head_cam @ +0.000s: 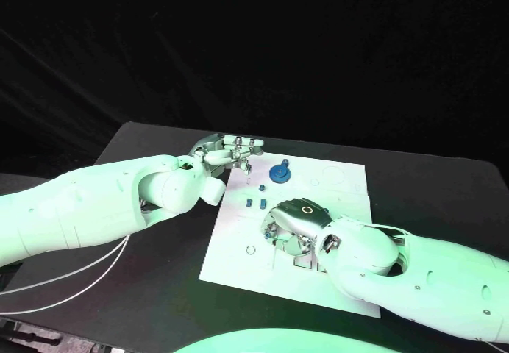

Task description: Assemble the parts on the task board

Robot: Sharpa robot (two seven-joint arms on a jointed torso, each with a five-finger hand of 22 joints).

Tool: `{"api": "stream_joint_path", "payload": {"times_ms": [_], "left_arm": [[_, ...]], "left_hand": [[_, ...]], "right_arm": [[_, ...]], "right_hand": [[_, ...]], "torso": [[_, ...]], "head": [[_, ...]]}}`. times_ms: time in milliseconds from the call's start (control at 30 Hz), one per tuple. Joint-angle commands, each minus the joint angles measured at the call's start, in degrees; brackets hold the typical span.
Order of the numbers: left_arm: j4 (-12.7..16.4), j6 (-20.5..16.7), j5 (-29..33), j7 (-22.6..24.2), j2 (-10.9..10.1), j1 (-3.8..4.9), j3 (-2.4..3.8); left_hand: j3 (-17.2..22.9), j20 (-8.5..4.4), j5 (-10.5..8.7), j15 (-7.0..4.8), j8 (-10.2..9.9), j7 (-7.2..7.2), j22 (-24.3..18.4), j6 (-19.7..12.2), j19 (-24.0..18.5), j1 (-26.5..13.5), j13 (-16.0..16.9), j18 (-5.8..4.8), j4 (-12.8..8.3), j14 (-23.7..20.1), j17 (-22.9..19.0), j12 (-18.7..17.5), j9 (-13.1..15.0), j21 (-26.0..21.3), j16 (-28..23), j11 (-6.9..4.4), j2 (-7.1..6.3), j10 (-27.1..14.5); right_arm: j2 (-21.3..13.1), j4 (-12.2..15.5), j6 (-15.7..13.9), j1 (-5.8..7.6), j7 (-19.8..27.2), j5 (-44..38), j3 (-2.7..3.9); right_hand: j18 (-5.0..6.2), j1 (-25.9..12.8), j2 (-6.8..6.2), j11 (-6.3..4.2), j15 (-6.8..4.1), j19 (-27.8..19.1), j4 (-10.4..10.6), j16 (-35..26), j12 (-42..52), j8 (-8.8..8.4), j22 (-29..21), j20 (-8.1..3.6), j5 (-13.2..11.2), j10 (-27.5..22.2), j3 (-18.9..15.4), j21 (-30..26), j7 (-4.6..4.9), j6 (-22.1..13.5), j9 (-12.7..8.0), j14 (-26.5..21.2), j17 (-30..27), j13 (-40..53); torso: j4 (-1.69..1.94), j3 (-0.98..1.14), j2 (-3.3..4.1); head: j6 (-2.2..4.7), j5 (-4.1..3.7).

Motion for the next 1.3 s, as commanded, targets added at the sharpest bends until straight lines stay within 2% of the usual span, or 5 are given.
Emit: {"api": "stream_joint_path", "payload": {"times_ms": [33, 300, 600, 967, 1300], "left_arm": [[0.08, 1.17, 0.26, -0.05, 0.12, 0.04, 0.04], [0.05, 1.27, 0.26, -0.23, 0.15, 0.04, 0.04], [0.01, 1.44, 0.26, -0.52, 0.04, 0.04, 0.04], [-0.09, 1.74, 0.26, -0.62, -0.26, 0.04, 0.03], [-0.24, 1.87, 0.26, -0.68, -0.18, 0.03, 0.02]], "left_hand": [[0.03, 0.24, -0.1, 0.02, 0.37, 0.15, -0.05, 0.1, -0.07, -0.2, 0.05, 0.83, -0.22, -0.21, -0.07, 0.4, -0.02, -0.18, 0.12, 0.01, 0.59, -0.36], [0.01, 0.25, -0.1, 0.04, 0.41, 0.17, -0.11, 0.14, -0.11, -0.22, 0.05, 0.84, -0.22, -0.24, -0.09, 0.41, -0.01, -0.27, 0.12, 0.03, 0.62, -0.41], [0.0, 0.27, -0.1, 0.06, 0.48, 0.2, -0.22, 0.25, -0.17, -0.23, 0.07, 0.86, -0.21, -0.27, -0.11, 0.47, 0.0, -0.41, 0.13, 0.04, 0.71, -0.43], [-0.05, 0.3, -0.11, 0.08, 0.65, 0.19, -0.23, 0.49, -0.16, -0.22, 0.11, 0.86, -0.28, -0.32, -0.16, 0.61, 0.04, -0.42, 0.15, 0.03, 0.8, -0.41], [-0.06, 0.3, -0.11, 0.08, 0.67, 0.18, -0.23, 0.52, -0.15, -0.22, 0.11, 0.86, -0.28, -0.33, -0.16, 0.63, 0.04, -0.42, 0.16, 0.03, 0.81, -0.4]], "right_arm": [[0.05, -0.07, 1.41, -0.11, -0.13, -0.47, -0.09], [-0.15, -0.03, -1.99, -0.11, 0.04, -0.67, -0.1], [-3.06, 3.05, -3.97, 0.23, -1.32, -1.6, 0.07], [-13.96, 8.38, 0.31, 7.06, -3.76, 3.4, 0.81], [-16.93, 5.94, 6.53, 8.58, -3.72, 4.19, 0.74]], "right_hand": [[-1.0, -0.96, -0.22, 0.16, 0.31, 0.25, -0.07, 0.26, -0.49, -0.65, 9.45, 0.16, -0.12, -0.4, -0.13, -0.23, 0.37, -0.44, -0.05, 3.12, -0.09, -0.16], [-0.14, -3.08, -1.99, 1.62, 1.54, -1.67, -0.79, -0.7, -0.35, -1.99, 8.06, 1.19, 1.11, -6.19, -0.38, -4.72, 1.53, -8.69, -2.4, 2.57, -1.63, -1.19], [0.13, -3.91, -2.15, 1.69, 1.59, -2.21, -1.27, -1.1, 0.43, -1.39, 7.58, 1.37, 0.87, -7.39, -0.97, -6.19, 1.44, -8.61, -2.68, 2.39, -2.3, -1.33], [-0.08, -5.85, -2.7, 1.32, 1.37, -1.59, -1.1, -0.97, 2.27, -0.92, 7.93, 1.23, 0.66, -6.95, -2.82, -5.36, 1.05, -6.27, -2.69, 2.43, -2.33, -1.18], [0.26, -6.16, -1.92, 1.55, 1.6, -2.25, -0.52, -1.07, 4.03, -1.5, 7.3, 1.28, 3.06, -9.57, -12.32, -7.74, 1.21, -5.32, -3.32, 2.36, -2.83, -1.47]], "torso": [[-0.03, 0.01, -0.02], [-0.03, 0.03, -0.02], [-0.11, 0.04, -0.04], [-0.15, -0.11, -0.13], [-0.15, -0.04, -0.15]], "head": [[-0.06, 0.04], [0.15, -0.08], [0.49, -0.08], [1.68, -2.22], [2.46, -3.13]]}}
